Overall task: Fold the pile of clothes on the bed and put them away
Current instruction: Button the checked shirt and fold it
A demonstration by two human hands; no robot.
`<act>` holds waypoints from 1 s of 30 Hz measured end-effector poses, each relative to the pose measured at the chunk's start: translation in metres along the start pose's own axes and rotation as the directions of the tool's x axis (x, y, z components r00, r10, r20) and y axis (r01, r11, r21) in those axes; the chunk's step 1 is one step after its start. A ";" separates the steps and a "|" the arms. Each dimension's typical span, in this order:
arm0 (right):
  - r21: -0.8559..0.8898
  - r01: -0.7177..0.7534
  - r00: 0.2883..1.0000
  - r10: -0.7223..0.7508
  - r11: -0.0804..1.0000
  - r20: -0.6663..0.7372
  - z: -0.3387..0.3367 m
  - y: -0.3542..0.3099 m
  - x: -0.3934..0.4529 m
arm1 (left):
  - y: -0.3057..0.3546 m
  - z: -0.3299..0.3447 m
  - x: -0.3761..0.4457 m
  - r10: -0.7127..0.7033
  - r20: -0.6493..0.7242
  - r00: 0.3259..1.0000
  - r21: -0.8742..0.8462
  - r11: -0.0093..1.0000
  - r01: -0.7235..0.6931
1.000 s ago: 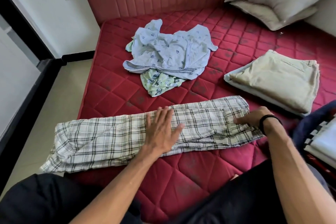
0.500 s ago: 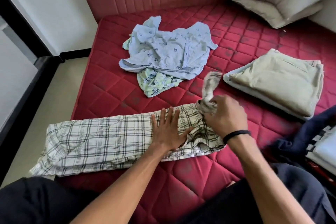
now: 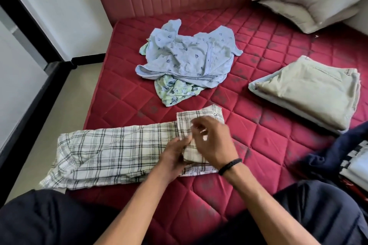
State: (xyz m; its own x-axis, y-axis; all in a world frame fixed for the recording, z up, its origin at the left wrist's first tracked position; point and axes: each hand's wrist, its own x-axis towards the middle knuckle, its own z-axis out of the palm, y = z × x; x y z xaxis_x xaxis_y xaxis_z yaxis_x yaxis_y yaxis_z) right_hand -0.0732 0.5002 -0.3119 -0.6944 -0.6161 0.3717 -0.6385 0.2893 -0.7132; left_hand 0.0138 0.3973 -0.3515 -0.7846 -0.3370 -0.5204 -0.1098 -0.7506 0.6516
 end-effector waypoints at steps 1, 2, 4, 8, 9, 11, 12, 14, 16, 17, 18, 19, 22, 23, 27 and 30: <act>-0.052 0.004 0.996 -0.009 0.999 -0.090 -0.001 0.012 0.005 | 0.000 0.000 0.001 0.003 -0.027 1.000 0.006 1.000 -0.003; -0.103 -0.001 0.988 -0.014 0.995 -0.151 -0.002 0.023 0.009 | 0.000 0.000 0.002 0.017 -0.068 0.998 0.009 1.000 -0.016; -0.176 -0.057 0.992 0.035 0.983 -0.124 0.004 0.047 0.008 | 0.002 -0.003 0.000 0.045 -0.148 0.988 0.066 0.997 -0.036; -0.239 -0.093 0.973 0.139 0.967 0.182 0.029 0.058 -0.006 | 0.005 -0.039 -0.005 0.183 -0.131 0.974 0.161 0.974 -0.161; -0.260 -0.078 0.965 0.138 0.963 0.223 0.035 0.056 -0.009 | 0.008 -0.052 -0.008 0.203 -0.126 0.971 0.196 0.965 -0.176; -0.342 -0.021 0.950 0.125 0.939 0.285 0.045 0.050 -0.014 | 0.013 -0.072 -0.016 0.212 -0.081 0.974 0.239 0.953 -0.188; -0.396 0.016 0.942 0.118 0.918 0.313 0.048 0.049 -0.016 | 0.016 -0.073 -0.020 0.230 -0.038 0.972 0.226 0.950 -0.216; -0.480 0.064 0.929 0.124 0.875 0.350 0.052 0.050 -0.020 | 0.018 -0.072 -0.024 0.243 -0.049 0.969 0.164 0.959 -0.232; -0.517 0.071 0.923 0.140 0.853 0.357 0.053 0.052 -0.020 | 0.022 -0.065 -0.022 0.261 -0.067 0.963 0.178 0.953 -0.245; -0.519 0.073 0.922 0.141 0.852 0.361 0.053 0.052 -0.020 | 0.024 -0.064 -0.018 0.287 -0.080 0.955 0.251 0.933 -0.260; -0.519 0.077 0.923 0.136 0.852 0.361 0.053 0.052 -0.021 | 0.028 -0.059 -0.016 0.329 -0.083 0.941 0.339 0.897 -0.284; -0.518 0.081 0.925 0.129 0.851 0.357 0.053 0.052 -0.022 | 0.032 -0.055 -0.015 0.362 -0.094 0.928 0.429 0.855 -0.290; -0.511 0.076 0.926 0.129 0.856 0.354 0.053 0.052 -0.021 | 0.042 -0.047 -0.008 0.424 -0.122 0.898 0.493 0.811 -0.316; -0.508 0.071 0.926 0.133 0.858 0.354 0.053 0.051 -0.021 | 0.044 -0.046 -0.006 0.428 -0.142 0.892 0.461 0.826 -0.323; -0.464 0.075 0.941 0.091 0.883 0.326 0.051 0.047 -0.016 | 0.045 -0.048 -0.005 0.421 -0.166 0.892 0.359 0.868 -0.343; -0.352 0.118 0.974 -0.040 0.928 0.221 0.053 0.041 -0.003 | 0.042 -0.050 -0.007 0.419 -0.128 0.899 0.356 0.865 -0.353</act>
State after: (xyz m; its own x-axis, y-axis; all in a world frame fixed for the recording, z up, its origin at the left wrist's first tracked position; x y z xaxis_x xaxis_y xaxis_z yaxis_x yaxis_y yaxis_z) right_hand -0.0798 0.4747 -0.3739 -0.5780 -0.7738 0.2594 -0.7915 0.4540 -0.4091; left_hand 0.0450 0.3398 -0.3486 -0.6729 -0.6905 -0.2654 -0.0358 -0.3280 0.9440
